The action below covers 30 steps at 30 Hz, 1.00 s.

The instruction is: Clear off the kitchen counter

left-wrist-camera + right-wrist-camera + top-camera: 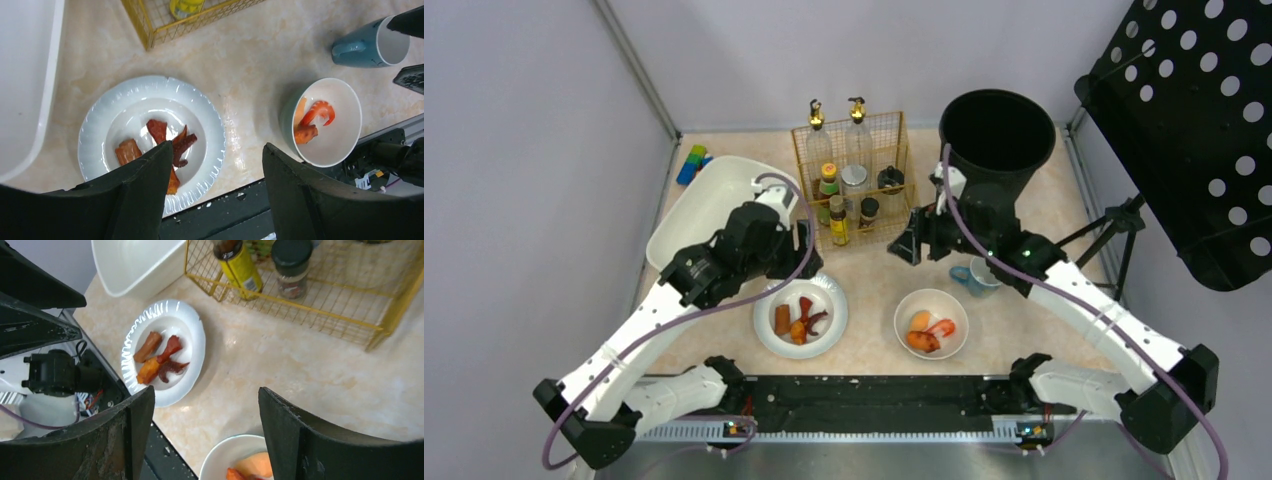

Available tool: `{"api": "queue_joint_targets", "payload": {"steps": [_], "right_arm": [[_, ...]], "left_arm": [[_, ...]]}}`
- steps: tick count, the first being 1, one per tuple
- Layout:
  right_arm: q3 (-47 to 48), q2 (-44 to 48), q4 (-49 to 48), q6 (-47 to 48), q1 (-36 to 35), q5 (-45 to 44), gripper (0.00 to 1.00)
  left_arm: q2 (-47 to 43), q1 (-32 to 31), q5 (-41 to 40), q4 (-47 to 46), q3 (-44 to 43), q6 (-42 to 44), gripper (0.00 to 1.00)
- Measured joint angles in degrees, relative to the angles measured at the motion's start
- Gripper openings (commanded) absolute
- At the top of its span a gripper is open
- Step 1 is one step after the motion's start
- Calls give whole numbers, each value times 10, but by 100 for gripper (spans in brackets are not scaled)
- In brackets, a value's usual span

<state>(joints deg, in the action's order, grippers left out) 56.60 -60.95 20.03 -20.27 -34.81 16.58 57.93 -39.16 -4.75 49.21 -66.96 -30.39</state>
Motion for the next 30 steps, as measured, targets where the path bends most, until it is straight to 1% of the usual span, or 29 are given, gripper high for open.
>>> {"api": "queue_joint_targets", "payload": {"steps": [3, 6, 12, 18, 22, 30], "right_arm": [[-31, -19, -17, -11, -22, 12, 74], [-61, -38, -43, -25, -40, 18, 73], [-114, -84, -116, -68, -63, 24, 72], [-135, -169, -212, -112, -85, 28, 69], [-135, -223, -255, -132, -97, 28, 68], [-135, -284, -310, -154, -124, 24, 67]], "left_arm": [[-46, 0, -3, -4, 55, -28, 70], [-78, 0, -8, -13, 92, -56, 69], [-96, 0, -9, -28, 160, -117, 68], [-97, 0, -33, -25, 189, -185, 68], [-98, 0, -52, -19, 218, -231, 68], [-108, 0, -135, 69, 227, -346, 69]]}}
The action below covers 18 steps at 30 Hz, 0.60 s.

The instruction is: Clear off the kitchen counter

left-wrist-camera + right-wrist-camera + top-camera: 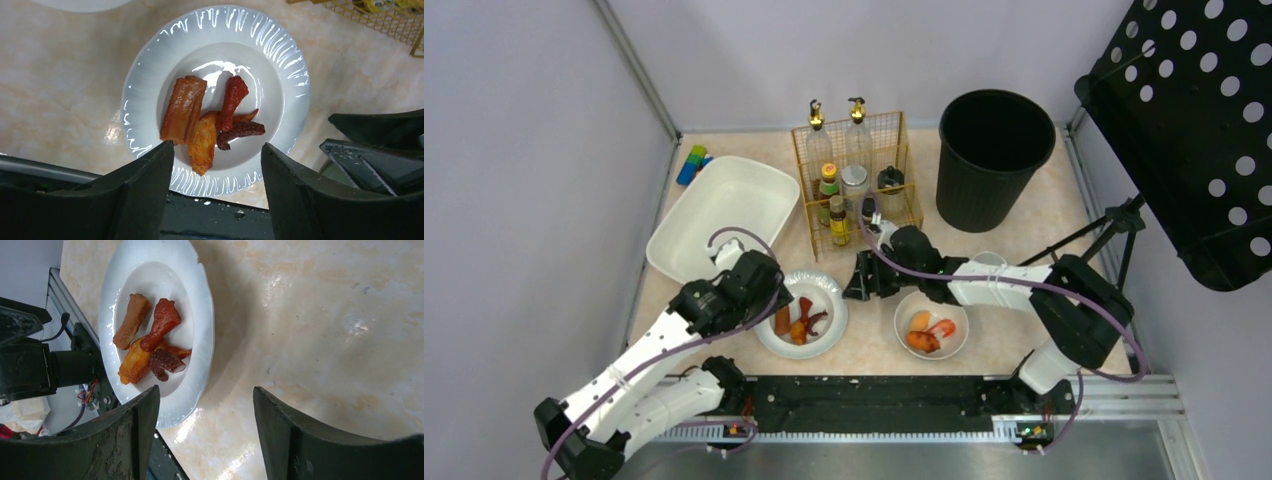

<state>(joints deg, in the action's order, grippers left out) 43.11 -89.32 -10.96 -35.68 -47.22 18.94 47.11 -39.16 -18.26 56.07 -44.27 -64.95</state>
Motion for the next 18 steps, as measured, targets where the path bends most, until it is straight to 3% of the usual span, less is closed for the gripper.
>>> {"api": "queue_joint_targets", "payload": {"steps": [9, 18], "right_arm": [[9, -55, -45, -19, -25, -1, 64], [20, -123, -92, -49, -30, 8, 60]], "left_arm": [[-85, 0, -76, 69, 21, -108, 71], [-90, 0, -104, 123, 37, -183, 72]]}}
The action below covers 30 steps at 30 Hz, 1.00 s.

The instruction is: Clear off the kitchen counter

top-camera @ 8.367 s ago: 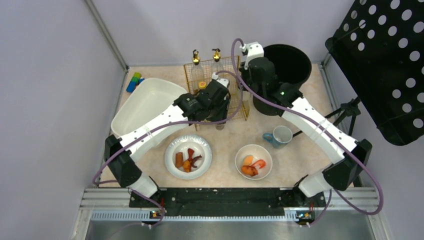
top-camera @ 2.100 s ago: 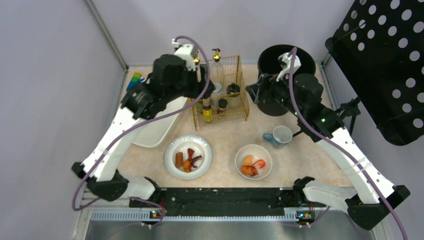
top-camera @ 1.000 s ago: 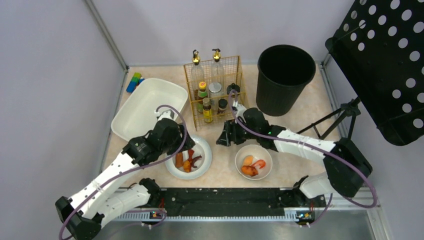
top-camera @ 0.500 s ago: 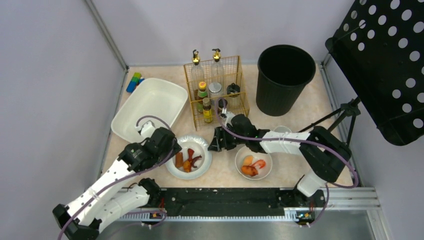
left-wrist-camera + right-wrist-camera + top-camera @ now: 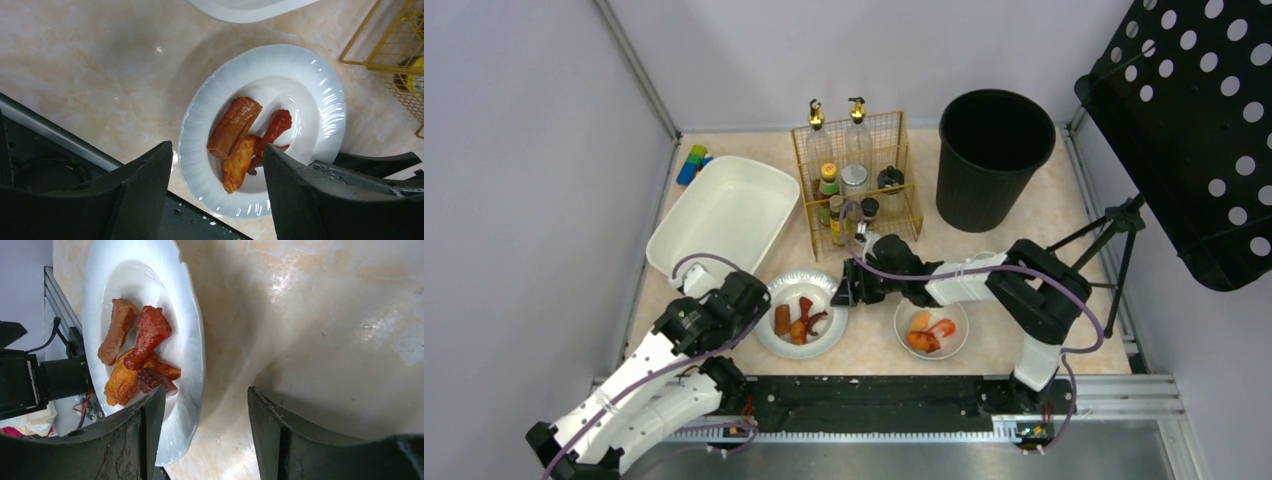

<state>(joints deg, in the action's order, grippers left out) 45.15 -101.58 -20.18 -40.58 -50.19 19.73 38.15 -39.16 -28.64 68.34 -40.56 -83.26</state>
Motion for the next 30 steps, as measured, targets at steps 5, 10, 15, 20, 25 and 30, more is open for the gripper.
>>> {"api": "queue_joint_targets", "payload": {"steps": [5, 10, 15, 20, 25, 30], "right_arm": [[8, -13, -16, -9, -7, 0, 59], [12, -24, -28, -15, -13, 1, 57], [18, -30, -33, -17, -16, 2, 56], [18, -30, -34, -17, -17, 4, 55], [18, -32, -36, -17, -18, 8, 53], [18, -35, -40, -17, -18, 11, 52]], "left_arm": [[20, 0, -3, 19, 6, -27, 73], [42, 0, -1, 19, 26, -42, 73], [41, 0, 9, 5, 56, -42, 73], [41, 0, 26, -39, 87, -35, 73], [41, 0, 41, -80, 118, -33, 71], [41, 0, 48, -96, 139, -35, 69]]}}
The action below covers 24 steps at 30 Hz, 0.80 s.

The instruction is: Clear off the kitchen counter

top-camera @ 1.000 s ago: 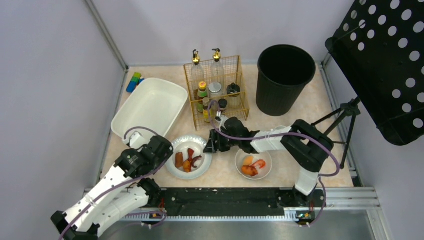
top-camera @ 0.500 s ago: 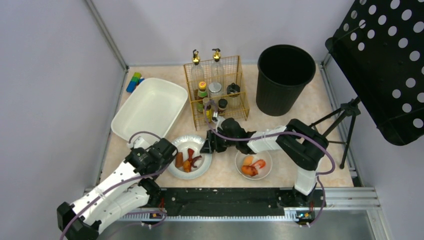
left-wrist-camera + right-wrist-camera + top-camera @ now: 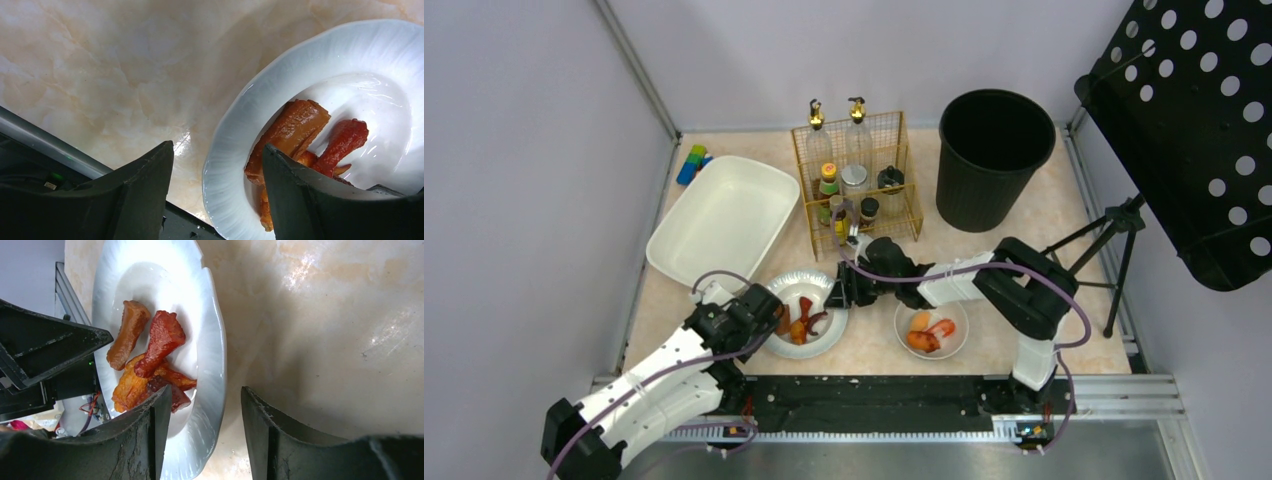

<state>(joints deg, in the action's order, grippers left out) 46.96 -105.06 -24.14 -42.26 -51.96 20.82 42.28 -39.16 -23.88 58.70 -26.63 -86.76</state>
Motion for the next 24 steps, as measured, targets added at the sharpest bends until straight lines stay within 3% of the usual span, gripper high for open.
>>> {"api": "queue_joint_targets", "payload": {"steps": [24], "right_arm": [[26, -35, -12, -11, -8, 14, 45]], "left_arm": [[-1, 0, 3, -53, 39, -14, 55]]}}
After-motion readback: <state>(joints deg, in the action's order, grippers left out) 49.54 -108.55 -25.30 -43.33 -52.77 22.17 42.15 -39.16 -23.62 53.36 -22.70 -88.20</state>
